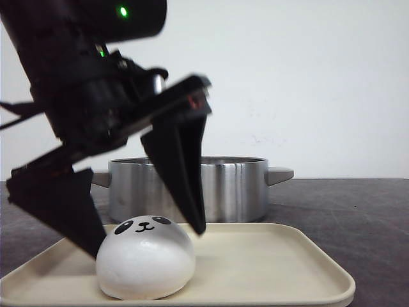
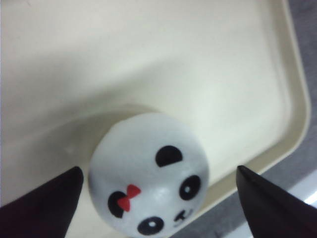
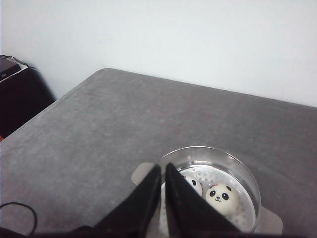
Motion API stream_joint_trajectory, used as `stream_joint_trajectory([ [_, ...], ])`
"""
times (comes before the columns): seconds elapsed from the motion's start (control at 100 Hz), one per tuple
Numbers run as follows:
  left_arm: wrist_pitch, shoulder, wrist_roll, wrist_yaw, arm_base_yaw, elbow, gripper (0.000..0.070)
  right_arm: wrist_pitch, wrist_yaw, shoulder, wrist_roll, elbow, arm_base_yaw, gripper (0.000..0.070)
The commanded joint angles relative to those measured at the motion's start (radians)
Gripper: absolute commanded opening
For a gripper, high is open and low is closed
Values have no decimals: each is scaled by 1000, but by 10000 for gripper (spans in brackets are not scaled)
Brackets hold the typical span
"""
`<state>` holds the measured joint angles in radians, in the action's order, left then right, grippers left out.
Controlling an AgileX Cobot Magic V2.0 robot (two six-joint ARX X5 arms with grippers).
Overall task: Steam buns
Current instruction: 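Grasp the last panda bun on the tray with the left gripper, then carry the bun with the left gripper into the pot and release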
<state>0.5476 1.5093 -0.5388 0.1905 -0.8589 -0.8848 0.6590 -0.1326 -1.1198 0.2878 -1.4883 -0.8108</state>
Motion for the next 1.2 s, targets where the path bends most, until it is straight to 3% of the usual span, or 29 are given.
stream_joint_trajectory([
  [0.0, 2, 35, -5, -11, -16, -10, 590, 3, 1, -10, -8, -19, -10, 7],
  [0.08, 13, 64, -4, -14, -19, -10, 568, 13, 1, -10, -8, -19, -11, 7],
  [0.14, 17, 81, 1, -14, -19, -10, 483, 18, 1, -10, -8, -19, -11, 7],
  [0.19, 17, 89, 4, -20, -19, -10, 344, 23, 1, -10, -8, -19, -11, 7],
  [0.28, 13, 87, 13, -36, -23, -11, 0, 29, 1, -10, -10, -19, -11, 7],
  [0.61, -11, -101, 62, -69, -24, -110, 10, 35, 1, -10, -15, -19, -11, 7],
  [0.88, -60, -167, 240, -222, 11, -278, 10, 22, 0, -10, -15, -19, -11, 7],
  [1.0, -152, -158, 341, -263, 54, -295, 10, 18, 0, -11, -15, -19, -11, 7],
  [1.191, -267, -98, 369, -267, 153, -295, 13, 19, 0, -11, -16, -18, -11, 7],
])
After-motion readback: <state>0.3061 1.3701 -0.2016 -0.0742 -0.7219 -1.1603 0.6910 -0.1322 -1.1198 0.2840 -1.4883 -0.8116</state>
